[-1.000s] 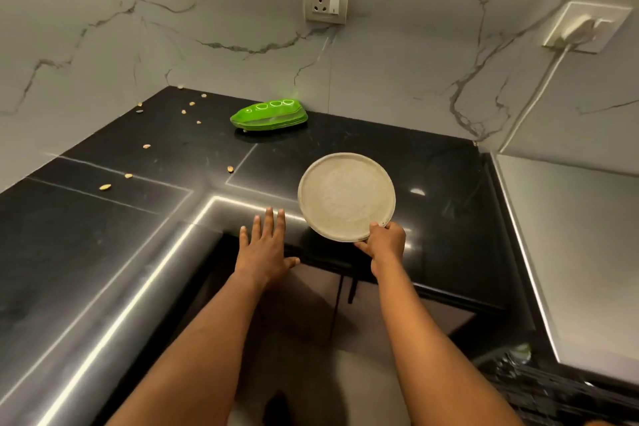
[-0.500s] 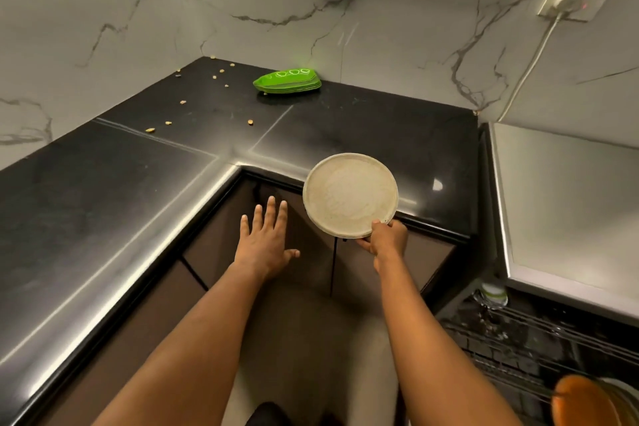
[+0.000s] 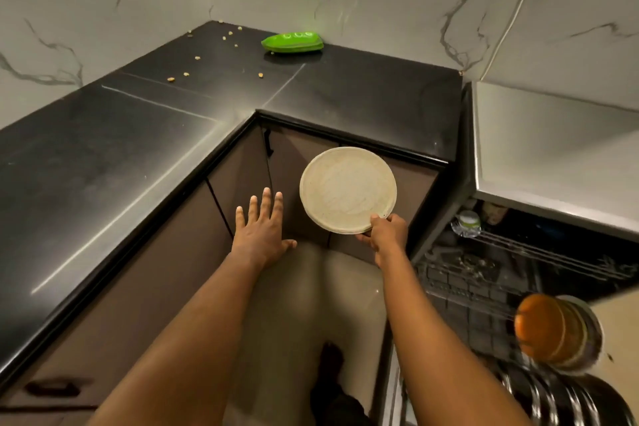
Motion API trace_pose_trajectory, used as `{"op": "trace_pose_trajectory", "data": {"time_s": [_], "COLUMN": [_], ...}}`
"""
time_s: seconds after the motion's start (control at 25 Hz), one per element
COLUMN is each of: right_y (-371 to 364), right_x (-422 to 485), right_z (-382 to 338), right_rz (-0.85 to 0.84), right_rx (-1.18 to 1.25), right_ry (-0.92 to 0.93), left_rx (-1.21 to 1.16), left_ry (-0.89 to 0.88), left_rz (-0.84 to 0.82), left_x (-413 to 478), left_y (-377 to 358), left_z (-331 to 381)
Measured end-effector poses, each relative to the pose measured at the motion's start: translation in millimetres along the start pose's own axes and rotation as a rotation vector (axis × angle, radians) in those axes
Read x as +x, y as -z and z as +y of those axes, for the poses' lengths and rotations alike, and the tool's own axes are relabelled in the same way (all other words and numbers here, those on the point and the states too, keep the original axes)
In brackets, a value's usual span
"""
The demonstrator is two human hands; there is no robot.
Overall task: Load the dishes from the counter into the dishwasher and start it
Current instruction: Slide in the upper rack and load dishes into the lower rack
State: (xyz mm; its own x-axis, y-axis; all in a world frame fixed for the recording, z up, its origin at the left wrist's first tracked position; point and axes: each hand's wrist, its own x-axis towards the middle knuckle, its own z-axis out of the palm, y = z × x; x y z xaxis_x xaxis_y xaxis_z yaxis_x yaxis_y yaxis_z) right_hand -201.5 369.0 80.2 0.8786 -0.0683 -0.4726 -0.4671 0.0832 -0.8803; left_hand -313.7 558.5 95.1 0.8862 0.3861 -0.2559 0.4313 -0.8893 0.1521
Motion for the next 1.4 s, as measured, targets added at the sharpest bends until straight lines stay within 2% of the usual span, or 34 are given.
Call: {"op": "trace_pose_trajectory", "data": {"time_s": [0.2, 0.44, 0.88, 1.2, 1.4], "right_y": [70.5, 170.5, 409.9, 486.1, 513.9], "right_x": [-48.1, -65.3, -61.9, -22.2, 35.8], "right_z": [34.9, 54.2, 72.2, 71.9, 80.9], "right_rz": [0.003, 0.019, 0.076, 0.154, 0.268], "right_rx": [-0.056, -0.094, -0.154, -0.217, -0.448], "right_ry": [-0.033, -0.056, -0.169, -0.207, -0.175], "left_rx": [-0.012, 0.017, 0.096, 0.104, 0.103], "left_ry": [-0.02, -0.064, -0.144, -0.254, -0.303], "left_rz": [-0.075, -0.07, -0.225, -0.359, -0.443], "left_x": [-68.8, -120.7, -196.0, -171.6, -121.7], "left_y": [-31.5, -57.4, -150.9, -202.1, -237.7], "left_z": [29.2, 99.2, 278.7, 376.3, 427.2]}}
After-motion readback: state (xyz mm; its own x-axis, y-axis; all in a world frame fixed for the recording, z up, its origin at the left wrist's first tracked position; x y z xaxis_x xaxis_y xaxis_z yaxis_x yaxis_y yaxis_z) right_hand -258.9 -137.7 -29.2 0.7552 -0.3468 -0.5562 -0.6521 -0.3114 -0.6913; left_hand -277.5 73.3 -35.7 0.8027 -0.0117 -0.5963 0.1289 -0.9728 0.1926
